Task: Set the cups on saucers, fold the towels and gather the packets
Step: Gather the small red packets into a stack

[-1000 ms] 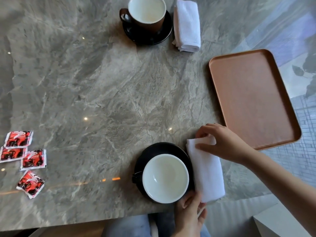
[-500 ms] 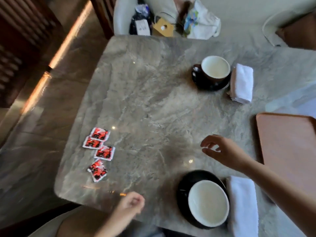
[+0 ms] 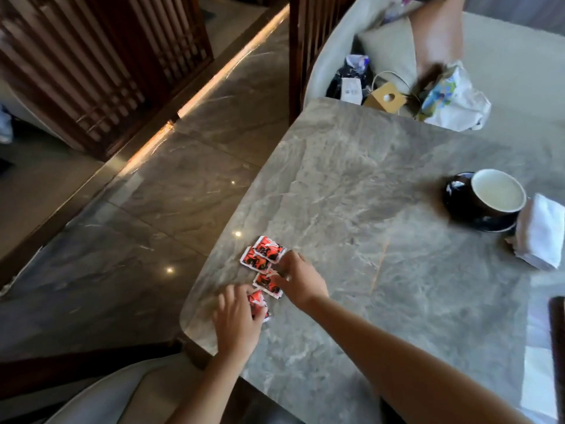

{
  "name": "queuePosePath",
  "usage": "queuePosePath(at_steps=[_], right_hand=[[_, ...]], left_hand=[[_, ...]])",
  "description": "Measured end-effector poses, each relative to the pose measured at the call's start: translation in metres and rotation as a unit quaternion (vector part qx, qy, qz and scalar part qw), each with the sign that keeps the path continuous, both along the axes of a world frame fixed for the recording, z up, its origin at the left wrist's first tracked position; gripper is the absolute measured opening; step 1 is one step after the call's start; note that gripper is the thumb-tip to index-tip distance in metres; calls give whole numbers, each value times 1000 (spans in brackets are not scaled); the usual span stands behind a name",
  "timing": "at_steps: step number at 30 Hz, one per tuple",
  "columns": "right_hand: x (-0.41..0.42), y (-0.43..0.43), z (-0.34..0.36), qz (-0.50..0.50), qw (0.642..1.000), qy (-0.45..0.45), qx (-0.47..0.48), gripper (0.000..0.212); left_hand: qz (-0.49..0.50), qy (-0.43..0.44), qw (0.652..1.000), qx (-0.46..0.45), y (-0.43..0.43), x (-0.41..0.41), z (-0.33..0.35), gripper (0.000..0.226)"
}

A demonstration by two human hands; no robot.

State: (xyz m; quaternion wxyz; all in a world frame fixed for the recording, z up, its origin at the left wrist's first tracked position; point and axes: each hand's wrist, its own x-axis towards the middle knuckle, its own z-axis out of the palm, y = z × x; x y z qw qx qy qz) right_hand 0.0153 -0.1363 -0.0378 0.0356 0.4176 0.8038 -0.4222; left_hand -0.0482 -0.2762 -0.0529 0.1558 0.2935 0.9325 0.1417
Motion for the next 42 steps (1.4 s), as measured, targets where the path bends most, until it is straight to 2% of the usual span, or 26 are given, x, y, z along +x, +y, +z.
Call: queuePosePath(at_steps=[3,6,8,10,12,14,17,19,20,22,23,26,29,30,32,34,35,37,39,42], right_hand=[[-11,-21,-13,-6,997,-36,72,51],[-2,-29,-23,32,991,-37,128,55],[5,-25,-23,40,992,-26,113,50],[11,-17,-21,38,996,-39,72,42],[15,-9,-17,21,998,-42,35,30],[19,-1,-14,-18,999,2,-30,5],[18,-2,-1,2,985,83,-150,30],[11,-8,5,40,976,95,-191,25],[7,-13,5,46,976,90,-193,20],[-1,-18,4,46,984,64,-160,23],[-4,-20,4,51,990,46,-127,26],[-12,-20,12,122,990,14,-67,24],[-27,-11,16,201,974,21,-102,23],[-34,-6,14,181,978,41,-95,22],[-47,8,5,39,996,73,-27,25],[-49,20,-6,-89,994,53,37,36],[-47,22,-11,-99,994,20,50,41],[-40,21,-18,-58,994,-43,77,42],[-33,17,-21,-29,993,-51,99,39],[-25,20,-19,-37,995,-49,82,30]], left_hand=[[-3,-16,1000,-26,-1,-5,-2,35],[-4,-42,999,-24,-9,-10,1,29],[-3,-81,997,19,-13,-12,2,23],[40,-182,979,82,-15,-13,4,23],[134,-306,924,188,-13,-17,2,23],[224,-391,859,243,-13,-20,7,20],[266,-458,812,245,-7,-22,13,15],[300,-495,782,231,4,-20,14,14],[338,-527,744,234,10,-19,17,19],[391,-596,657,247,12,-19,21,32],[400,-618,631,245,12,-19,25,33],[360,-642,631,245,1,-23,27,21],[343,-627,647,268,-12,-30,17,22],[352,-622,641,281,-15,-33,15,26],[362,-624,620,308,-20,-38,14,30],[344,-620,622,333,-24,-42,16,28],[333,-617,624,344,-25,-43,19,27],[318,-611,632,354,-25,-45,21,31],[315,-599,642,359,-24,-48,22,35],[347,-575,653,350,-21,-52,21,36]])
